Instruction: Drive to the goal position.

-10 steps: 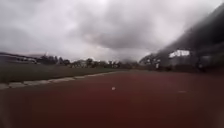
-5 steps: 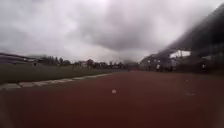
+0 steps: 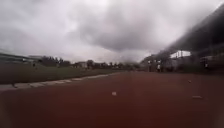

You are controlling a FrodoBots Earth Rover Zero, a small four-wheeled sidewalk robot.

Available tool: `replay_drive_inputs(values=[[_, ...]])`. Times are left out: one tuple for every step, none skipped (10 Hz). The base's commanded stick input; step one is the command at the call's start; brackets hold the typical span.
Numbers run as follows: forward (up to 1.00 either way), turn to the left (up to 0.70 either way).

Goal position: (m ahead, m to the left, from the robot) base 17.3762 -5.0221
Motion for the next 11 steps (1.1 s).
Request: replay_drive_inputs(values=[[0.5, 0.02], [0.5, 0.02], [0.5, 0.02], [0.5, 0.02], [0.5, 0.02], [0.5, 0.02], [0.5, 0.02], [0.5, 0.02], [0.5, 0.02], [0.5, 0.02], [0.5, 0.02]])
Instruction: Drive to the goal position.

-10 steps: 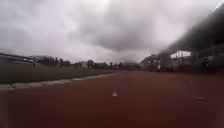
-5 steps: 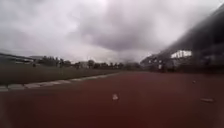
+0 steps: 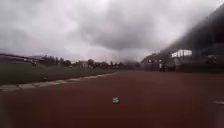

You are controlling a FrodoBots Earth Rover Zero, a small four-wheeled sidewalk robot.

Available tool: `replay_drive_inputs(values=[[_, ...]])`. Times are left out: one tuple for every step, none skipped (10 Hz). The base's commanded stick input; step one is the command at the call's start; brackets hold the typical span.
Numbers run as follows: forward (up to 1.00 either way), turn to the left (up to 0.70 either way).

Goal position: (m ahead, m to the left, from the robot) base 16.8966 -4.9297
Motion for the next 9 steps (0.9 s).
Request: replay_drive_inputs(values=[[0.5, 0.02], [0.5, 0.02], [0.5, 0.02], [0.5, 0.02], [0.5, 0.02], [0.5, 0.02], [0.5, 0.02], [0.5, 0.02], [0.5, 0.02]])
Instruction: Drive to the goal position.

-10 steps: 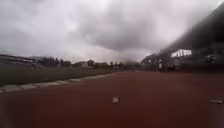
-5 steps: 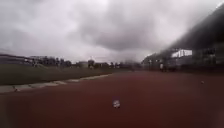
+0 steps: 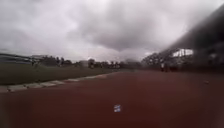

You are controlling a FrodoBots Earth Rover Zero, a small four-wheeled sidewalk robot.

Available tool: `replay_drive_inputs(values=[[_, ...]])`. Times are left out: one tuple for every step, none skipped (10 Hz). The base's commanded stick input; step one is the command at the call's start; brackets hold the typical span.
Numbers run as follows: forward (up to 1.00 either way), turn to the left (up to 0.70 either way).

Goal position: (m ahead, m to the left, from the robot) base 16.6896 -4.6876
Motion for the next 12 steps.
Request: replay_drive_inputs(values=[[0.5, 0.02], [0.5, 0.02], [0.5, 0.02], [0.5, 0.02], [0.5, 0.02], [0.5, 0.02], [0.5, 0.02], [0.5, 0.02], [0.5, 0.02], [0.5, 0.02], [0.5, 0.02], [0.5, 0.02]])
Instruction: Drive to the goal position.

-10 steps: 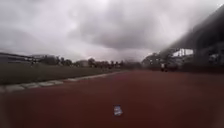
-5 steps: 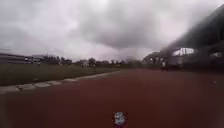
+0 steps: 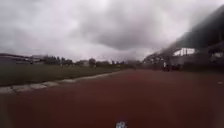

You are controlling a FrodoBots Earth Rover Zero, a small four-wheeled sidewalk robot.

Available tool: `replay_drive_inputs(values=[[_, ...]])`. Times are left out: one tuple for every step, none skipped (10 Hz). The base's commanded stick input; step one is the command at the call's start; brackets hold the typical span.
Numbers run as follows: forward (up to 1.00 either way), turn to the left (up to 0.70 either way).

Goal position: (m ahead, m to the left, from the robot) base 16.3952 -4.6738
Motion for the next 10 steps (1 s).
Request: replay_drive_inputs(values=[[0.5, 0.02], [0.5, 0.02], [0.5, 0.02], [0.5, 0.02], [0.5, 0.02], [0.5, 0.02], [0.5, 0.02], [0.5, 0.02], [0.5, 0.02], [0.5, 0.02]])
